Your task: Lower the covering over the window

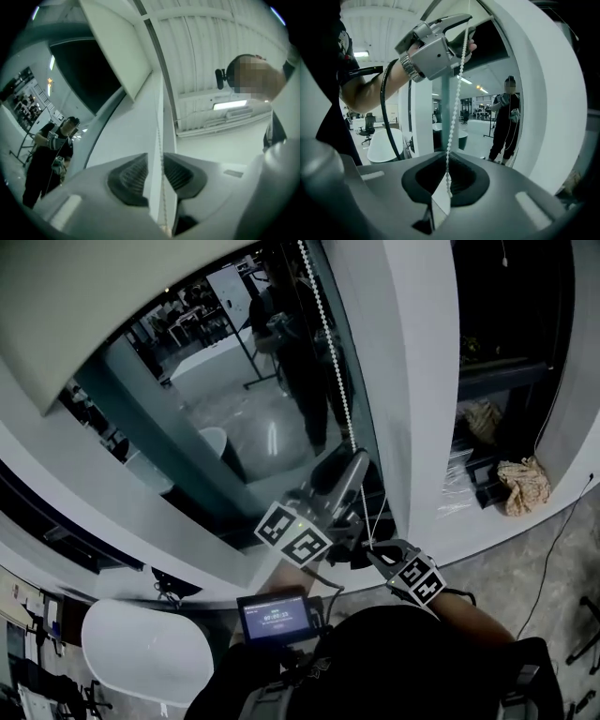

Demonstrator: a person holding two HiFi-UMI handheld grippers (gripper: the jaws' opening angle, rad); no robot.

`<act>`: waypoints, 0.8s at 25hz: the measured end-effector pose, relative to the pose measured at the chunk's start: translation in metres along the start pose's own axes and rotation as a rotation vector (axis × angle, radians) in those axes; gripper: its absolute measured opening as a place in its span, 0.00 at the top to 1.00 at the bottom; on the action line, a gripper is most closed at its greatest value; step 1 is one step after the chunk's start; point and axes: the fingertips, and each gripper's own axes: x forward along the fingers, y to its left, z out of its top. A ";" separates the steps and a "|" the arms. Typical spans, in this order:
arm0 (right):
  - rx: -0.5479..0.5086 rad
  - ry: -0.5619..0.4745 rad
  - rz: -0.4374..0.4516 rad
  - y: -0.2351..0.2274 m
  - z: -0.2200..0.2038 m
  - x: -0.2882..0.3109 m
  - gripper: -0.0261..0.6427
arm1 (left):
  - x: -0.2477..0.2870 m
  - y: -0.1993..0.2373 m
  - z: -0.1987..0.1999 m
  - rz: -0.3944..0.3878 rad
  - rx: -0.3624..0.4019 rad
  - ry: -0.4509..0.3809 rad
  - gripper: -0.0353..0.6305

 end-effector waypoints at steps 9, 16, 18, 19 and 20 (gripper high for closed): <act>0.202 -0.002 -0.027 -0.022 -0.030 -0.039 0.94 | 0.007 -0.008 -0.015 -0.034 -0.059 -0.024 0.93; 0.269 -0.155 -0.109 -0.069 -0.006 -0.071 0.85 | -0.034 0.012 -0.149 0.062 -0.088 0.230 0.93; 0.276 -0.313 -0.101 -0.081 0.052 -0.089 0.85 | -0.055 0.013 -0.188 0.086 -0.129 0.300 0.93; 0.271 -0.394 -0.091 -0.086 0.086 -0.099 0.85 | -0.066 0.012 -0.205 0.100 -0.146 0.334 0.93; 0.262 -0.471 -0.075 -0.089 0.123 -0.109 0.84 | -0.078 0.010 -0.221 0.114 -0.165 0.366 0.93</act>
